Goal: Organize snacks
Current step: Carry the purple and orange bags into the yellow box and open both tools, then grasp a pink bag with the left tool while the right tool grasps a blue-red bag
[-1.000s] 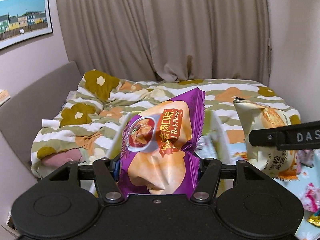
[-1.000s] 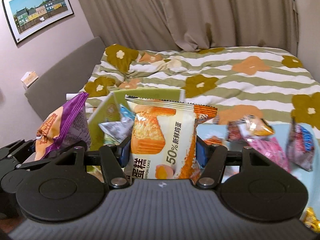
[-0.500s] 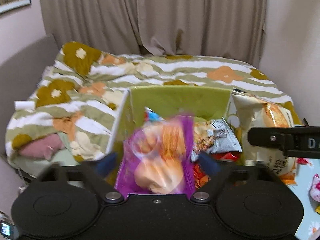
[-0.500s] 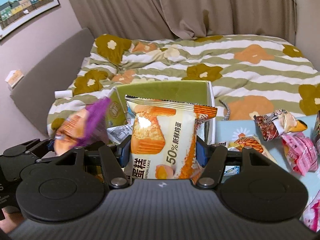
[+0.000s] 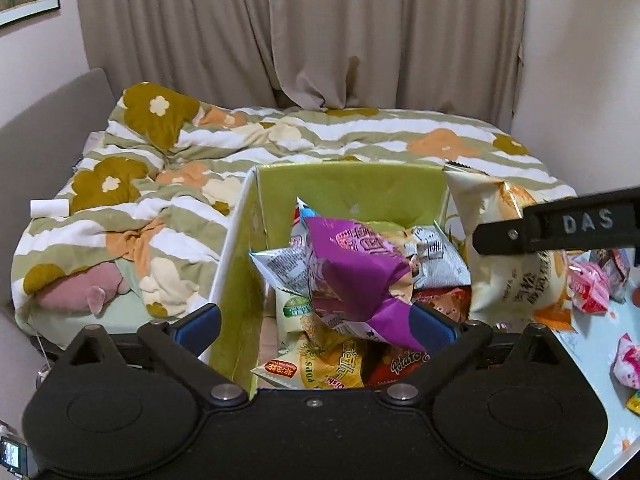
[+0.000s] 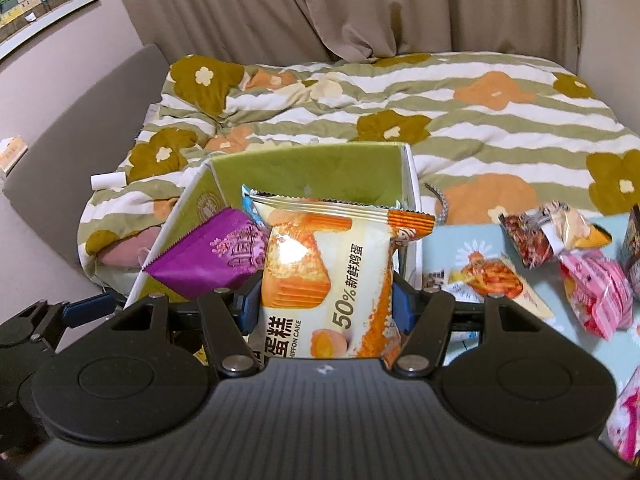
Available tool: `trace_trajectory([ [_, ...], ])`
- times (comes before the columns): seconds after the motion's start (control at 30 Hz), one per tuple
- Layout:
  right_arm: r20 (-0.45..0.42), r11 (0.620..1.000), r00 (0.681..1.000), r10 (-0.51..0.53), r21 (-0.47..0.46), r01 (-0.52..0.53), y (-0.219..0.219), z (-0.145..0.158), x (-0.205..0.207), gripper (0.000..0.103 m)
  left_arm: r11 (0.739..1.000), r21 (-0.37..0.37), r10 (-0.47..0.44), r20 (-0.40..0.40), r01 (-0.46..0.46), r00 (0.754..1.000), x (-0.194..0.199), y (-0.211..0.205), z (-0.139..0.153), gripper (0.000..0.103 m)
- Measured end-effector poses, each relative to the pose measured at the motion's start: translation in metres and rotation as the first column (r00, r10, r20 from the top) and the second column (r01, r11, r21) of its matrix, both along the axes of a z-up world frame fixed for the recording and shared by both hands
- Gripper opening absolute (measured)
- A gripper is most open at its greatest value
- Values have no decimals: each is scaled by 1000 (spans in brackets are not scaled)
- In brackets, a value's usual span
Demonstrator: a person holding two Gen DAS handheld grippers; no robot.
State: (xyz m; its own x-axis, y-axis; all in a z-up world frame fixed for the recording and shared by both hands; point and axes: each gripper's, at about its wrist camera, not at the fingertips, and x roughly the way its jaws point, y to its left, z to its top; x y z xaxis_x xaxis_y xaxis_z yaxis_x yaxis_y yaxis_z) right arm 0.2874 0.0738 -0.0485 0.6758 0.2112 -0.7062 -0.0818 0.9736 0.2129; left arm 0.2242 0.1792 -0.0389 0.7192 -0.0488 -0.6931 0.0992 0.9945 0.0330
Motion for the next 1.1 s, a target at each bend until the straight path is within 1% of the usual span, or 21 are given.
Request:
trace_trajectory([
  [0.2, -5, 999, 999, 38, -3, -38, 2, 1, 25, 78, 999, 17, 41, 16, -41, 999, 4, 2, 5, 102],
  [0.3, -10, 999, 999, 42, 0, -42, 3, -7, 37, 82, 999, 20, 50, 5, -50, 999, 8, 3, 2, 102],
  [0.33, -14, 999, 999, 46, 1, -46, 3, -10, 39, 94, 998, 26, 53, 0, -53, 999, 8, 3, 0, 102],
  [0.37, -21, 999, 999, 43, 2, -43, 3, -13, 42, 103, 998, 32, 54, -5, -54, 999, 9, 2, -2, 102],
  [0.5, -14, 999, 999, 39, 17, -39, 0, -24, 38, 103, 998, 35, 59, -28, -58, 998, 10, 3, -11, 102],
  [0.67, 20, 999, 999, 44, -14, -44, 0, -29, 29, 103, 998, 39, 56, -39, -55, 998, 10, 2, -15, 102],
  [0.8, 37, 999, 999, 39, -20, -38, -1, -25, 24, 103, 998, 37, 49, -20, -48, 999, 6, 0, -10, 102],
  [0.97, 50, 999, 998, 41, -5, -40, -5, -14, 15, 103, 999, 36, 38, 12, -38, 999, -1, 0, 0, 102],
  [1.1, 59, 999, 997, 40, -13, -40, -6, -3, 3, 103, 999, 28, 20, 34, -21, 999, -9, 0, 7, 102],
])
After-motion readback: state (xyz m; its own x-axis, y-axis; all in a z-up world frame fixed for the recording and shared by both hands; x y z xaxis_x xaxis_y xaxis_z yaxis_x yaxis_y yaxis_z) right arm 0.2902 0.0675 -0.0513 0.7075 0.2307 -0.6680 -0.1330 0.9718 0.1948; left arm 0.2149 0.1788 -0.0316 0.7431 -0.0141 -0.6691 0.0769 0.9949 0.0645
